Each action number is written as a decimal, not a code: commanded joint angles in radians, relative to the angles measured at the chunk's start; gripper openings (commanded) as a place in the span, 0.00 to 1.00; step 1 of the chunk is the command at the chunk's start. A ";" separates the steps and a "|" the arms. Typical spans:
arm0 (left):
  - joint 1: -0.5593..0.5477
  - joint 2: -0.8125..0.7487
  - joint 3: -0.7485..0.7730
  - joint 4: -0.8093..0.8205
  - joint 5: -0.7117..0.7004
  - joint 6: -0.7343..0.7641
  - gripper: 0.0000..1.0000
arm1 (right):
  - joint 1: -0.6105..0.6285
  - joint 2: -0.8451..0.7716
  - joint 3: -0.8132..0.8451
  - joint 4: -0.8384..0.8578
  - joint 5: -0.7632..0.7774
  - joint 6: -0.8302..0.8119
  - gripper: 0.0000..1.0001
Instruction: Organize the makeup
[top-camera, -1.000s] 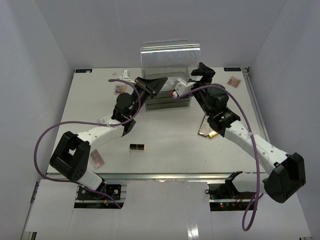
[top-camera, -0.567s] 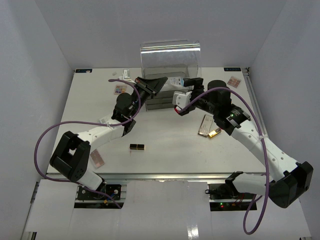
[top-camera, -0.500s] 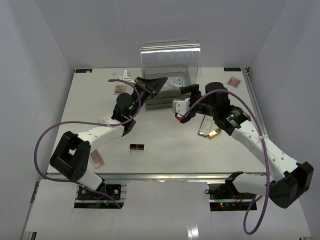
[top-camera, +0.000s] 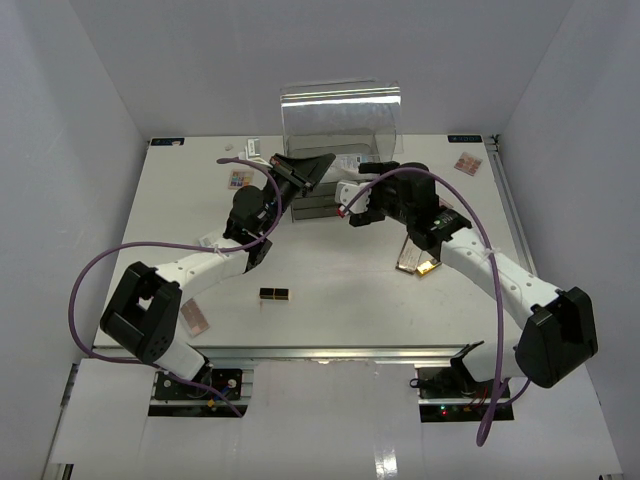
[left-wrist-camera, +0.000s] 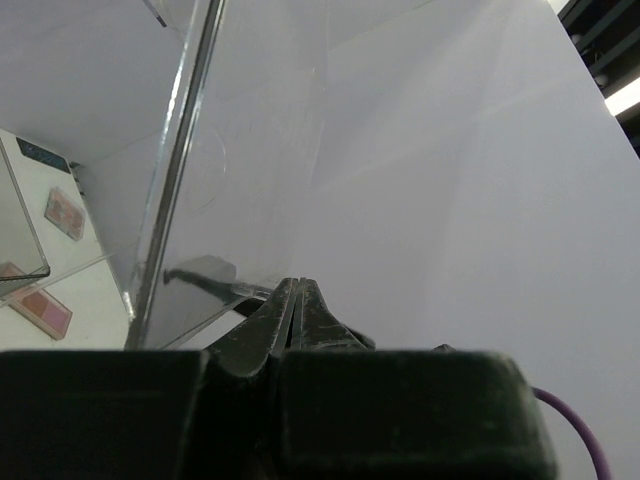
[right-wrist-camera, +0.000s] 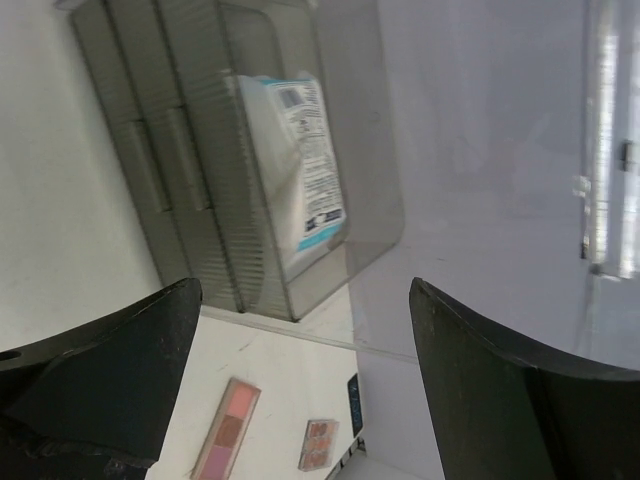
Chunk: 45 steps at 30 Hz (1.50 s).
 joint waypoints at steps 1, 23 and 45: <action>-0.001 0.003 0.009 0.027 0.012 0.013 0.02 | 0.000 -0.007 0.006 0.285 0.120 0.048 0.91; -0.002 -0.275 -0.310 -0.165 -0.111 0.178 0.81 | 0.000 -0.040 -0.008 0.354 0.157 0.065 0.93; 0.384 -0.255 -0.300 -1.037 -0.463 -0.122 0.98 | 0.000 -0.069 -0.054 0.383 0.161 0.080 0.95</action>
